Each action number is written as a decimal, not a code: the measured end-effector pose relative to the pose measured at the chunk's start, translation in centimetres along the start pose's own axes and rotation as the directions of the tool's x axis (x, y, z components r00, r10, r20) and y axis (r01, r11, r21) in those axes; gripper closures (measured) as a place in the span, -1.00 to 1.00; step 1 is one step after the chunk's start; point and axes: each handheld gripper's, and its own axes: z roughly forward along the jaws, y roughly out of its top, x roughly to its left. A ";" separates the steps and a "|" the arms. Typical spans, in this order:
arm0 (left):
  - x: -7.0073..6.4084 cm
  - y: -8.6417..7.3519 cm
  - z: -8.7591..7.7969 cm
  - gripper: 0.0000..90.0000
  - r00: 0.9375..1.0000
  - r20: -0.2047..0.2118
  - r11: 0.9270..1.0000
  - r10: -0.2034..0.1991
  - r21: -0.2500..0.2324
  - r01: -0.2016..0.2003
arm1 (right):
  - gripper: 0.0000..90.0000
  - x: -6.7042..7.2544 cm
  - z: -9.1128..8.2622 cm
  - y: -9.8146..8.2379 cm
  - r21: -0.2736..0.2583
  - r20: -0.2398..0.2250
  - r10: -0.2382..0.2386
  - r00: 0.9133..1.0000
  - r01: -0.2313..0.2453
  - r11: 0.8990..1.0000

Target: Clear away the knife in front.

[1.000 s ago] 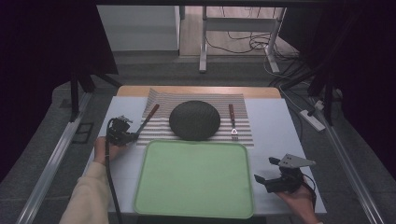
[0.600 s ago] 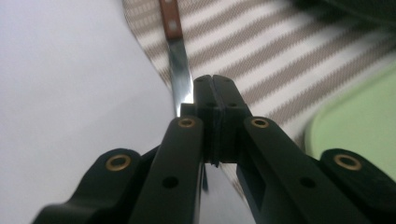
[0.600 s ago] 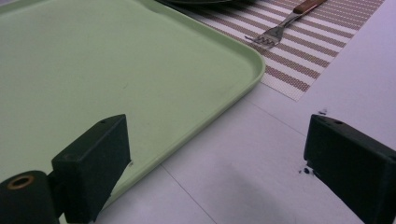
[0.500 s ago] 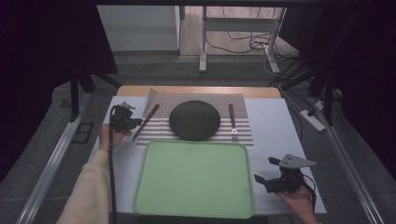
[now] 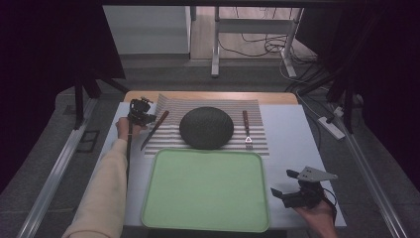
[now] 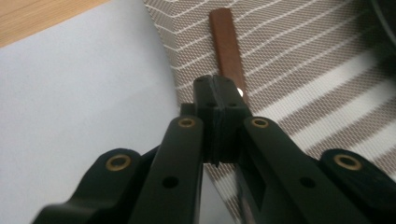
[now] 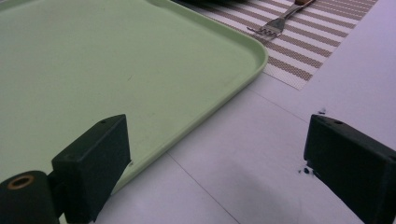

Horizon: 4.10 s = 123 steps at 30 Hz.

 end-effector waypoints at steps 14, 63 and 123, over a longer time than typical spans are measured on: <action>-1.2 0.5 1.5 0.97 0.998 0.036 0.998 0.047 0.044 -0.048 | -0.84 0.0 -0.3 -0.3 0.003 0.005 0.008 1.000 -0.008 1.000; -5.7 2.1 -5.3 -0.63 0.964 0.137 0.969 0.229 0.067 -0.240 | -0.84 -0.1 0.6 0.3 0.016 -0.024 -0.006 1.000 0.007 1.000; -6.7 3.9 1.0 0.72 0.940 0.133 0.840 0.314 0.423 -0.340 | -0.84 -0.2 0.7 0.2 0.028 -0.029 -0.002 1.000 0.002 1.000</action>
